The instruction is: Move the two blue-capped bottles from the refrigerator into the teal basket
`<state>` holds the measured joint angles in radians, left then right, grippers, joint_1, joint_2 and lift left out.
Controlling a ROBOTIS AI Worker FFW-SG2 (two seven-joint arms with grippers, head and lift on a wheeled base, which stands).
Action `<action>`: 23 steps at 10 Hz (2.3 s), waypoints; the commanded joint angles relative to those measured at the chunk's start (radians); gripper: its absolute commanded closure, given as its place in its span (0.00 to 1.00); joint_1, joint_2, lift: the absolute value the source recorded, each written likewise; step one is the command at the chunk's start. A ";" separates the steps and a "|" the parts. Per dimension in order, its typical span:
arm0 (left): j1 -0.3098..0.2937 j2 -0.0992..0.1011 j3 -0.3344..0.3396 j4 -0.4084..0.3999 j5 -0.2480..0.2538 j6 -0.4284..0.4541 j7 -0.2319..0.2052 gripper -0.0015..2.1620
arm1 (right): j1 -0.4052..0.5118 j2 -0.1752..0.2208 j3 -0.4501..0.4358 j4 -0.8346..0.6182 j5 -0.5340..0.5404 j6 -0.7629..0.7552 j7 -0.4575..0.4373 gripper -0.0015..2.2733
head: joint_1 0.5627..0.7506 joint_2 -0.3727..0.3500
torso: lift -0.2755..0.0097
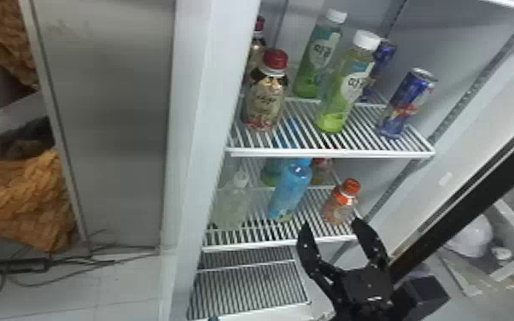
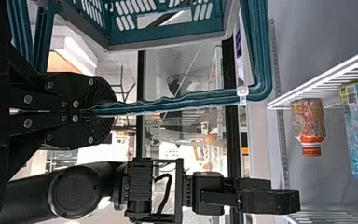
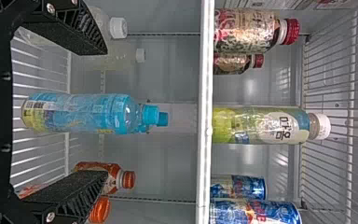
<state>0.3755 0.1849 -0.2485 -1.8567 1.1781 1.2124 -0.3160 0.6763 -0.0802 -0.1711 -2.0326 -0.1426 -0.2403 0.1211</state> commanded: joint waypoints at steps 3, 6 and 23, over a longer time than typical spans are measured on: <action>0.002 -0.001 0.000 0.000 0.003 0.000 0.000 0.53 | -0.001 -0.001 0.001 0.007 0.000 -0.010 0.000 0.04 | 0.70 0.03 | 0.48; 0.002 -0.001 0.000 0.000 0.003 0.000 0.000 0.53 | -0.009 -0.001 0.001 0.016 0.000 -0.010 -0.001 0.04 | 0.70 0.03 | 0.48; -0.010 -0.001 -0.012 0.000 0.021 -0.005 0.000 0.53 | -0.495 -0.058 0.094 0.566 0.011 -0.094 -0.029 0.04 | 0.70 0.03 | 0.48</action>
<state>0.3652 0.1841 -0.2602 -1.8567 1.1990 1.2085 -0.3160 0.1919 -0.1359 -0.0782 -1.4772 -0.1319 -0.3335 0.0916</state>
